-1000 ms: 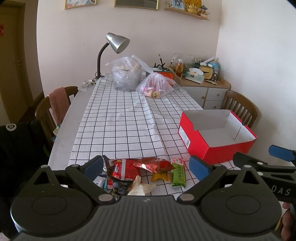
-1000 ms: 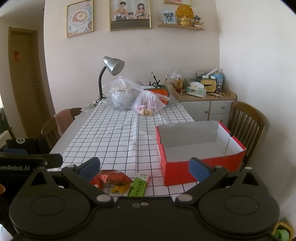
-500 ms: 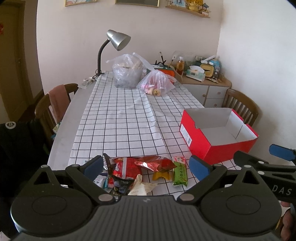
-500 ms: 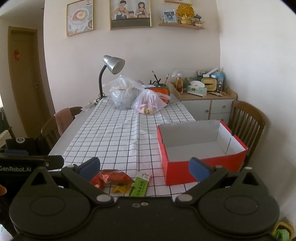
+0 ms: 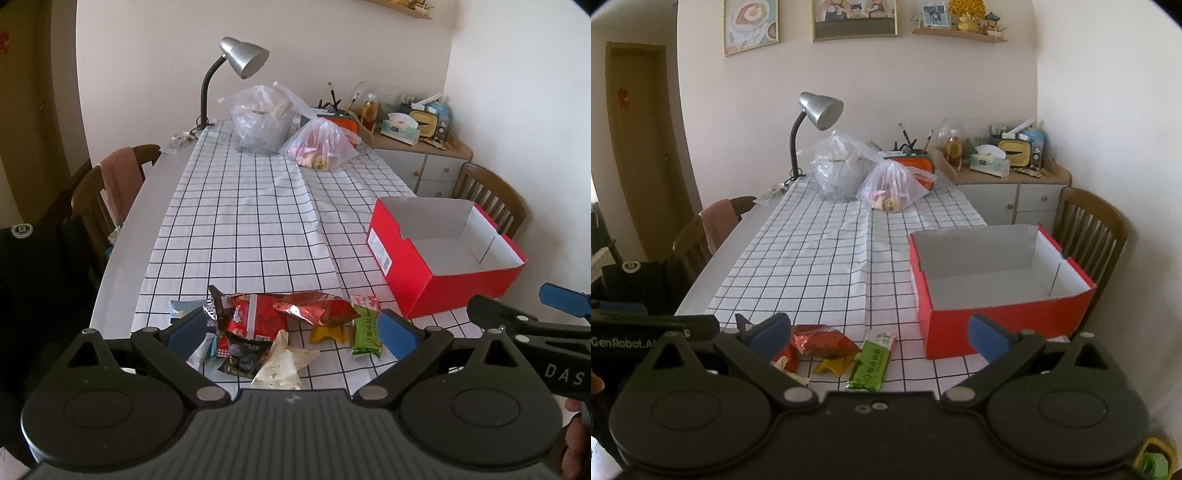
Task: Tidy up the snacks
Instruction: 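Lower the left tool onto the black cookie packet while the right tool lowers onto the green wafer bar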
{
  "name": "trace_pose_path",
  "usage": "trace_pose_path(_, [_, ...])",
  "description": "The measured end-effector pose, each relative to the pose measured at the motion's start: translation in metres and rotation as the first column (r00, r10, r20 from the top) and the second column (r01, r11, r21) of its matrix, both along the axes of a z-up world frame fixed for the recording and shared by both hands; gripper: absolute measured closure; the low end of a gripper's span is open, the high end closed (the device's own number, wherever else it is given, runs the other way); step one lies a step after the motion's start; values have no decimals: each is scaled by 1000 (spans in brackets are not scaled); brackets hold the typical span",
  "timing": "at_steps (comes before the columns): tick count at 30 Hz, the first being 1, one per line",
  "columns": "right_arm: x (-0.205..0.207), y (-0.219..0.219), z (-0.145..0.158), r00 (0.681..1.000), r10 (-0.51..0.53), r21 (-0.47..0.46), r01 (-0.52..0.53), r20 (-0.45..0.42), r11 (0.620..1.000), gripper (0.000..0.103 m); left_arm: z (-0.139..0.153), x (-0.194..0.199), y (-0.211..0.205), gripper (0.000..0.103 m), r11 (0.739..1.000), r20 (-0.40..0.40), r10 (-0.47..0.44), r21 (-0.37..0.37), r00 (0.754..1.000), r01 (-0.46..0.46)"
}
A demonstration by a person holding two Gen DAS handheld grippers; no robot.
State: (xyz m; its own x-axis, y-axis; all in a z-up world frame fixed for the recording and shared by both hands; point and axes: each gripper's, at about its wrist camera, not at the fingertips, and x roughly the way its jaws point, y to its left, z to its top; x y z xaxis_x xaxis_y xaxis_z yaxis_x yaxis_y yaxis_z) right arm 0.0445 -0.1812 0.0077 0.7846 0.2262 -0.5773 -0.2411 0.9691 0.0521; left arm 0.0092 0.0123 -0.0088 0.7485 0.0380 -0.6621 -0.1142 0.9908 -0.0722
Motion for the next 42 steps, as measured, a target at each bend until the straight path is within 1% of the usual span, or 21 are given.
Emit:
trace_pose_path(5, [16, 4, -5, 999, 37, 1, -37, -19, 999, 0, -4, 10, 4, 4, 1000, -11, 22, -1, 1000, -22])
trace_pose_path(9, [35, 2, -17, 997, 47, 12, -47, -62, 999, 1, -12, 20, 9, 4, 999, -37, 44, -8, 998, -44])
trace_pose_path(13, [51, 2, -37, 993, 46, 7, -45, -106, 999, 1, -25, 31, 19, 4, 997, -86, 74, -15, 994, -75])
trace_pose_path(18, [65, 5, -68, 980, 55, -6, -57, -191, 998, 4, -47, 38, 32, 4, 994, -160, 97, -26, 982, -102])
trace_pose_path(20, [70, 6, -77, 974, 65, -6, -68, -219, 998, 7, -54, 39, 38, 4, 993, -175, 110, -33, 978, -118])
trace_pose_path(24, [79, 9, -94, 963, 77, -15, -84, -259, 996, 9, -68, 40, 49, 4, 990, -213, 120, -51, 970, -133])
trace_pose_path(27, [86, 10, -107, 955, 83, -28, -95, -285, 995, 12, -77, 43, 53, 5, 989, -222, 117, -59, 968, -133])
trace_pose_path(30, [94, 13, -119, 946, 90, -39, -108, -310, 993, 16, -87, 49, 55, 5, 992, -223, 103, -44, 969, -116])
trace_pose_path(34, [107, 17, -132, 942, 92, -53, -115, -322, 992, 20, -103, 58, 56, 6, 994, -259, 90, -37, 962, -102])
trace_pose_path(40, [127, 26, -151, 935, 85, -75, -117, -344, 990, 24, -119, 75, 54, 10, 997, -279, 74, 4, 957, -76])
trace_pose_path(42, [133, 28, -157, 931, 76, -87, -114, -356, 990, 25, -125, 81, 57, 16, 997, -296, 69, -4, 953, -74])
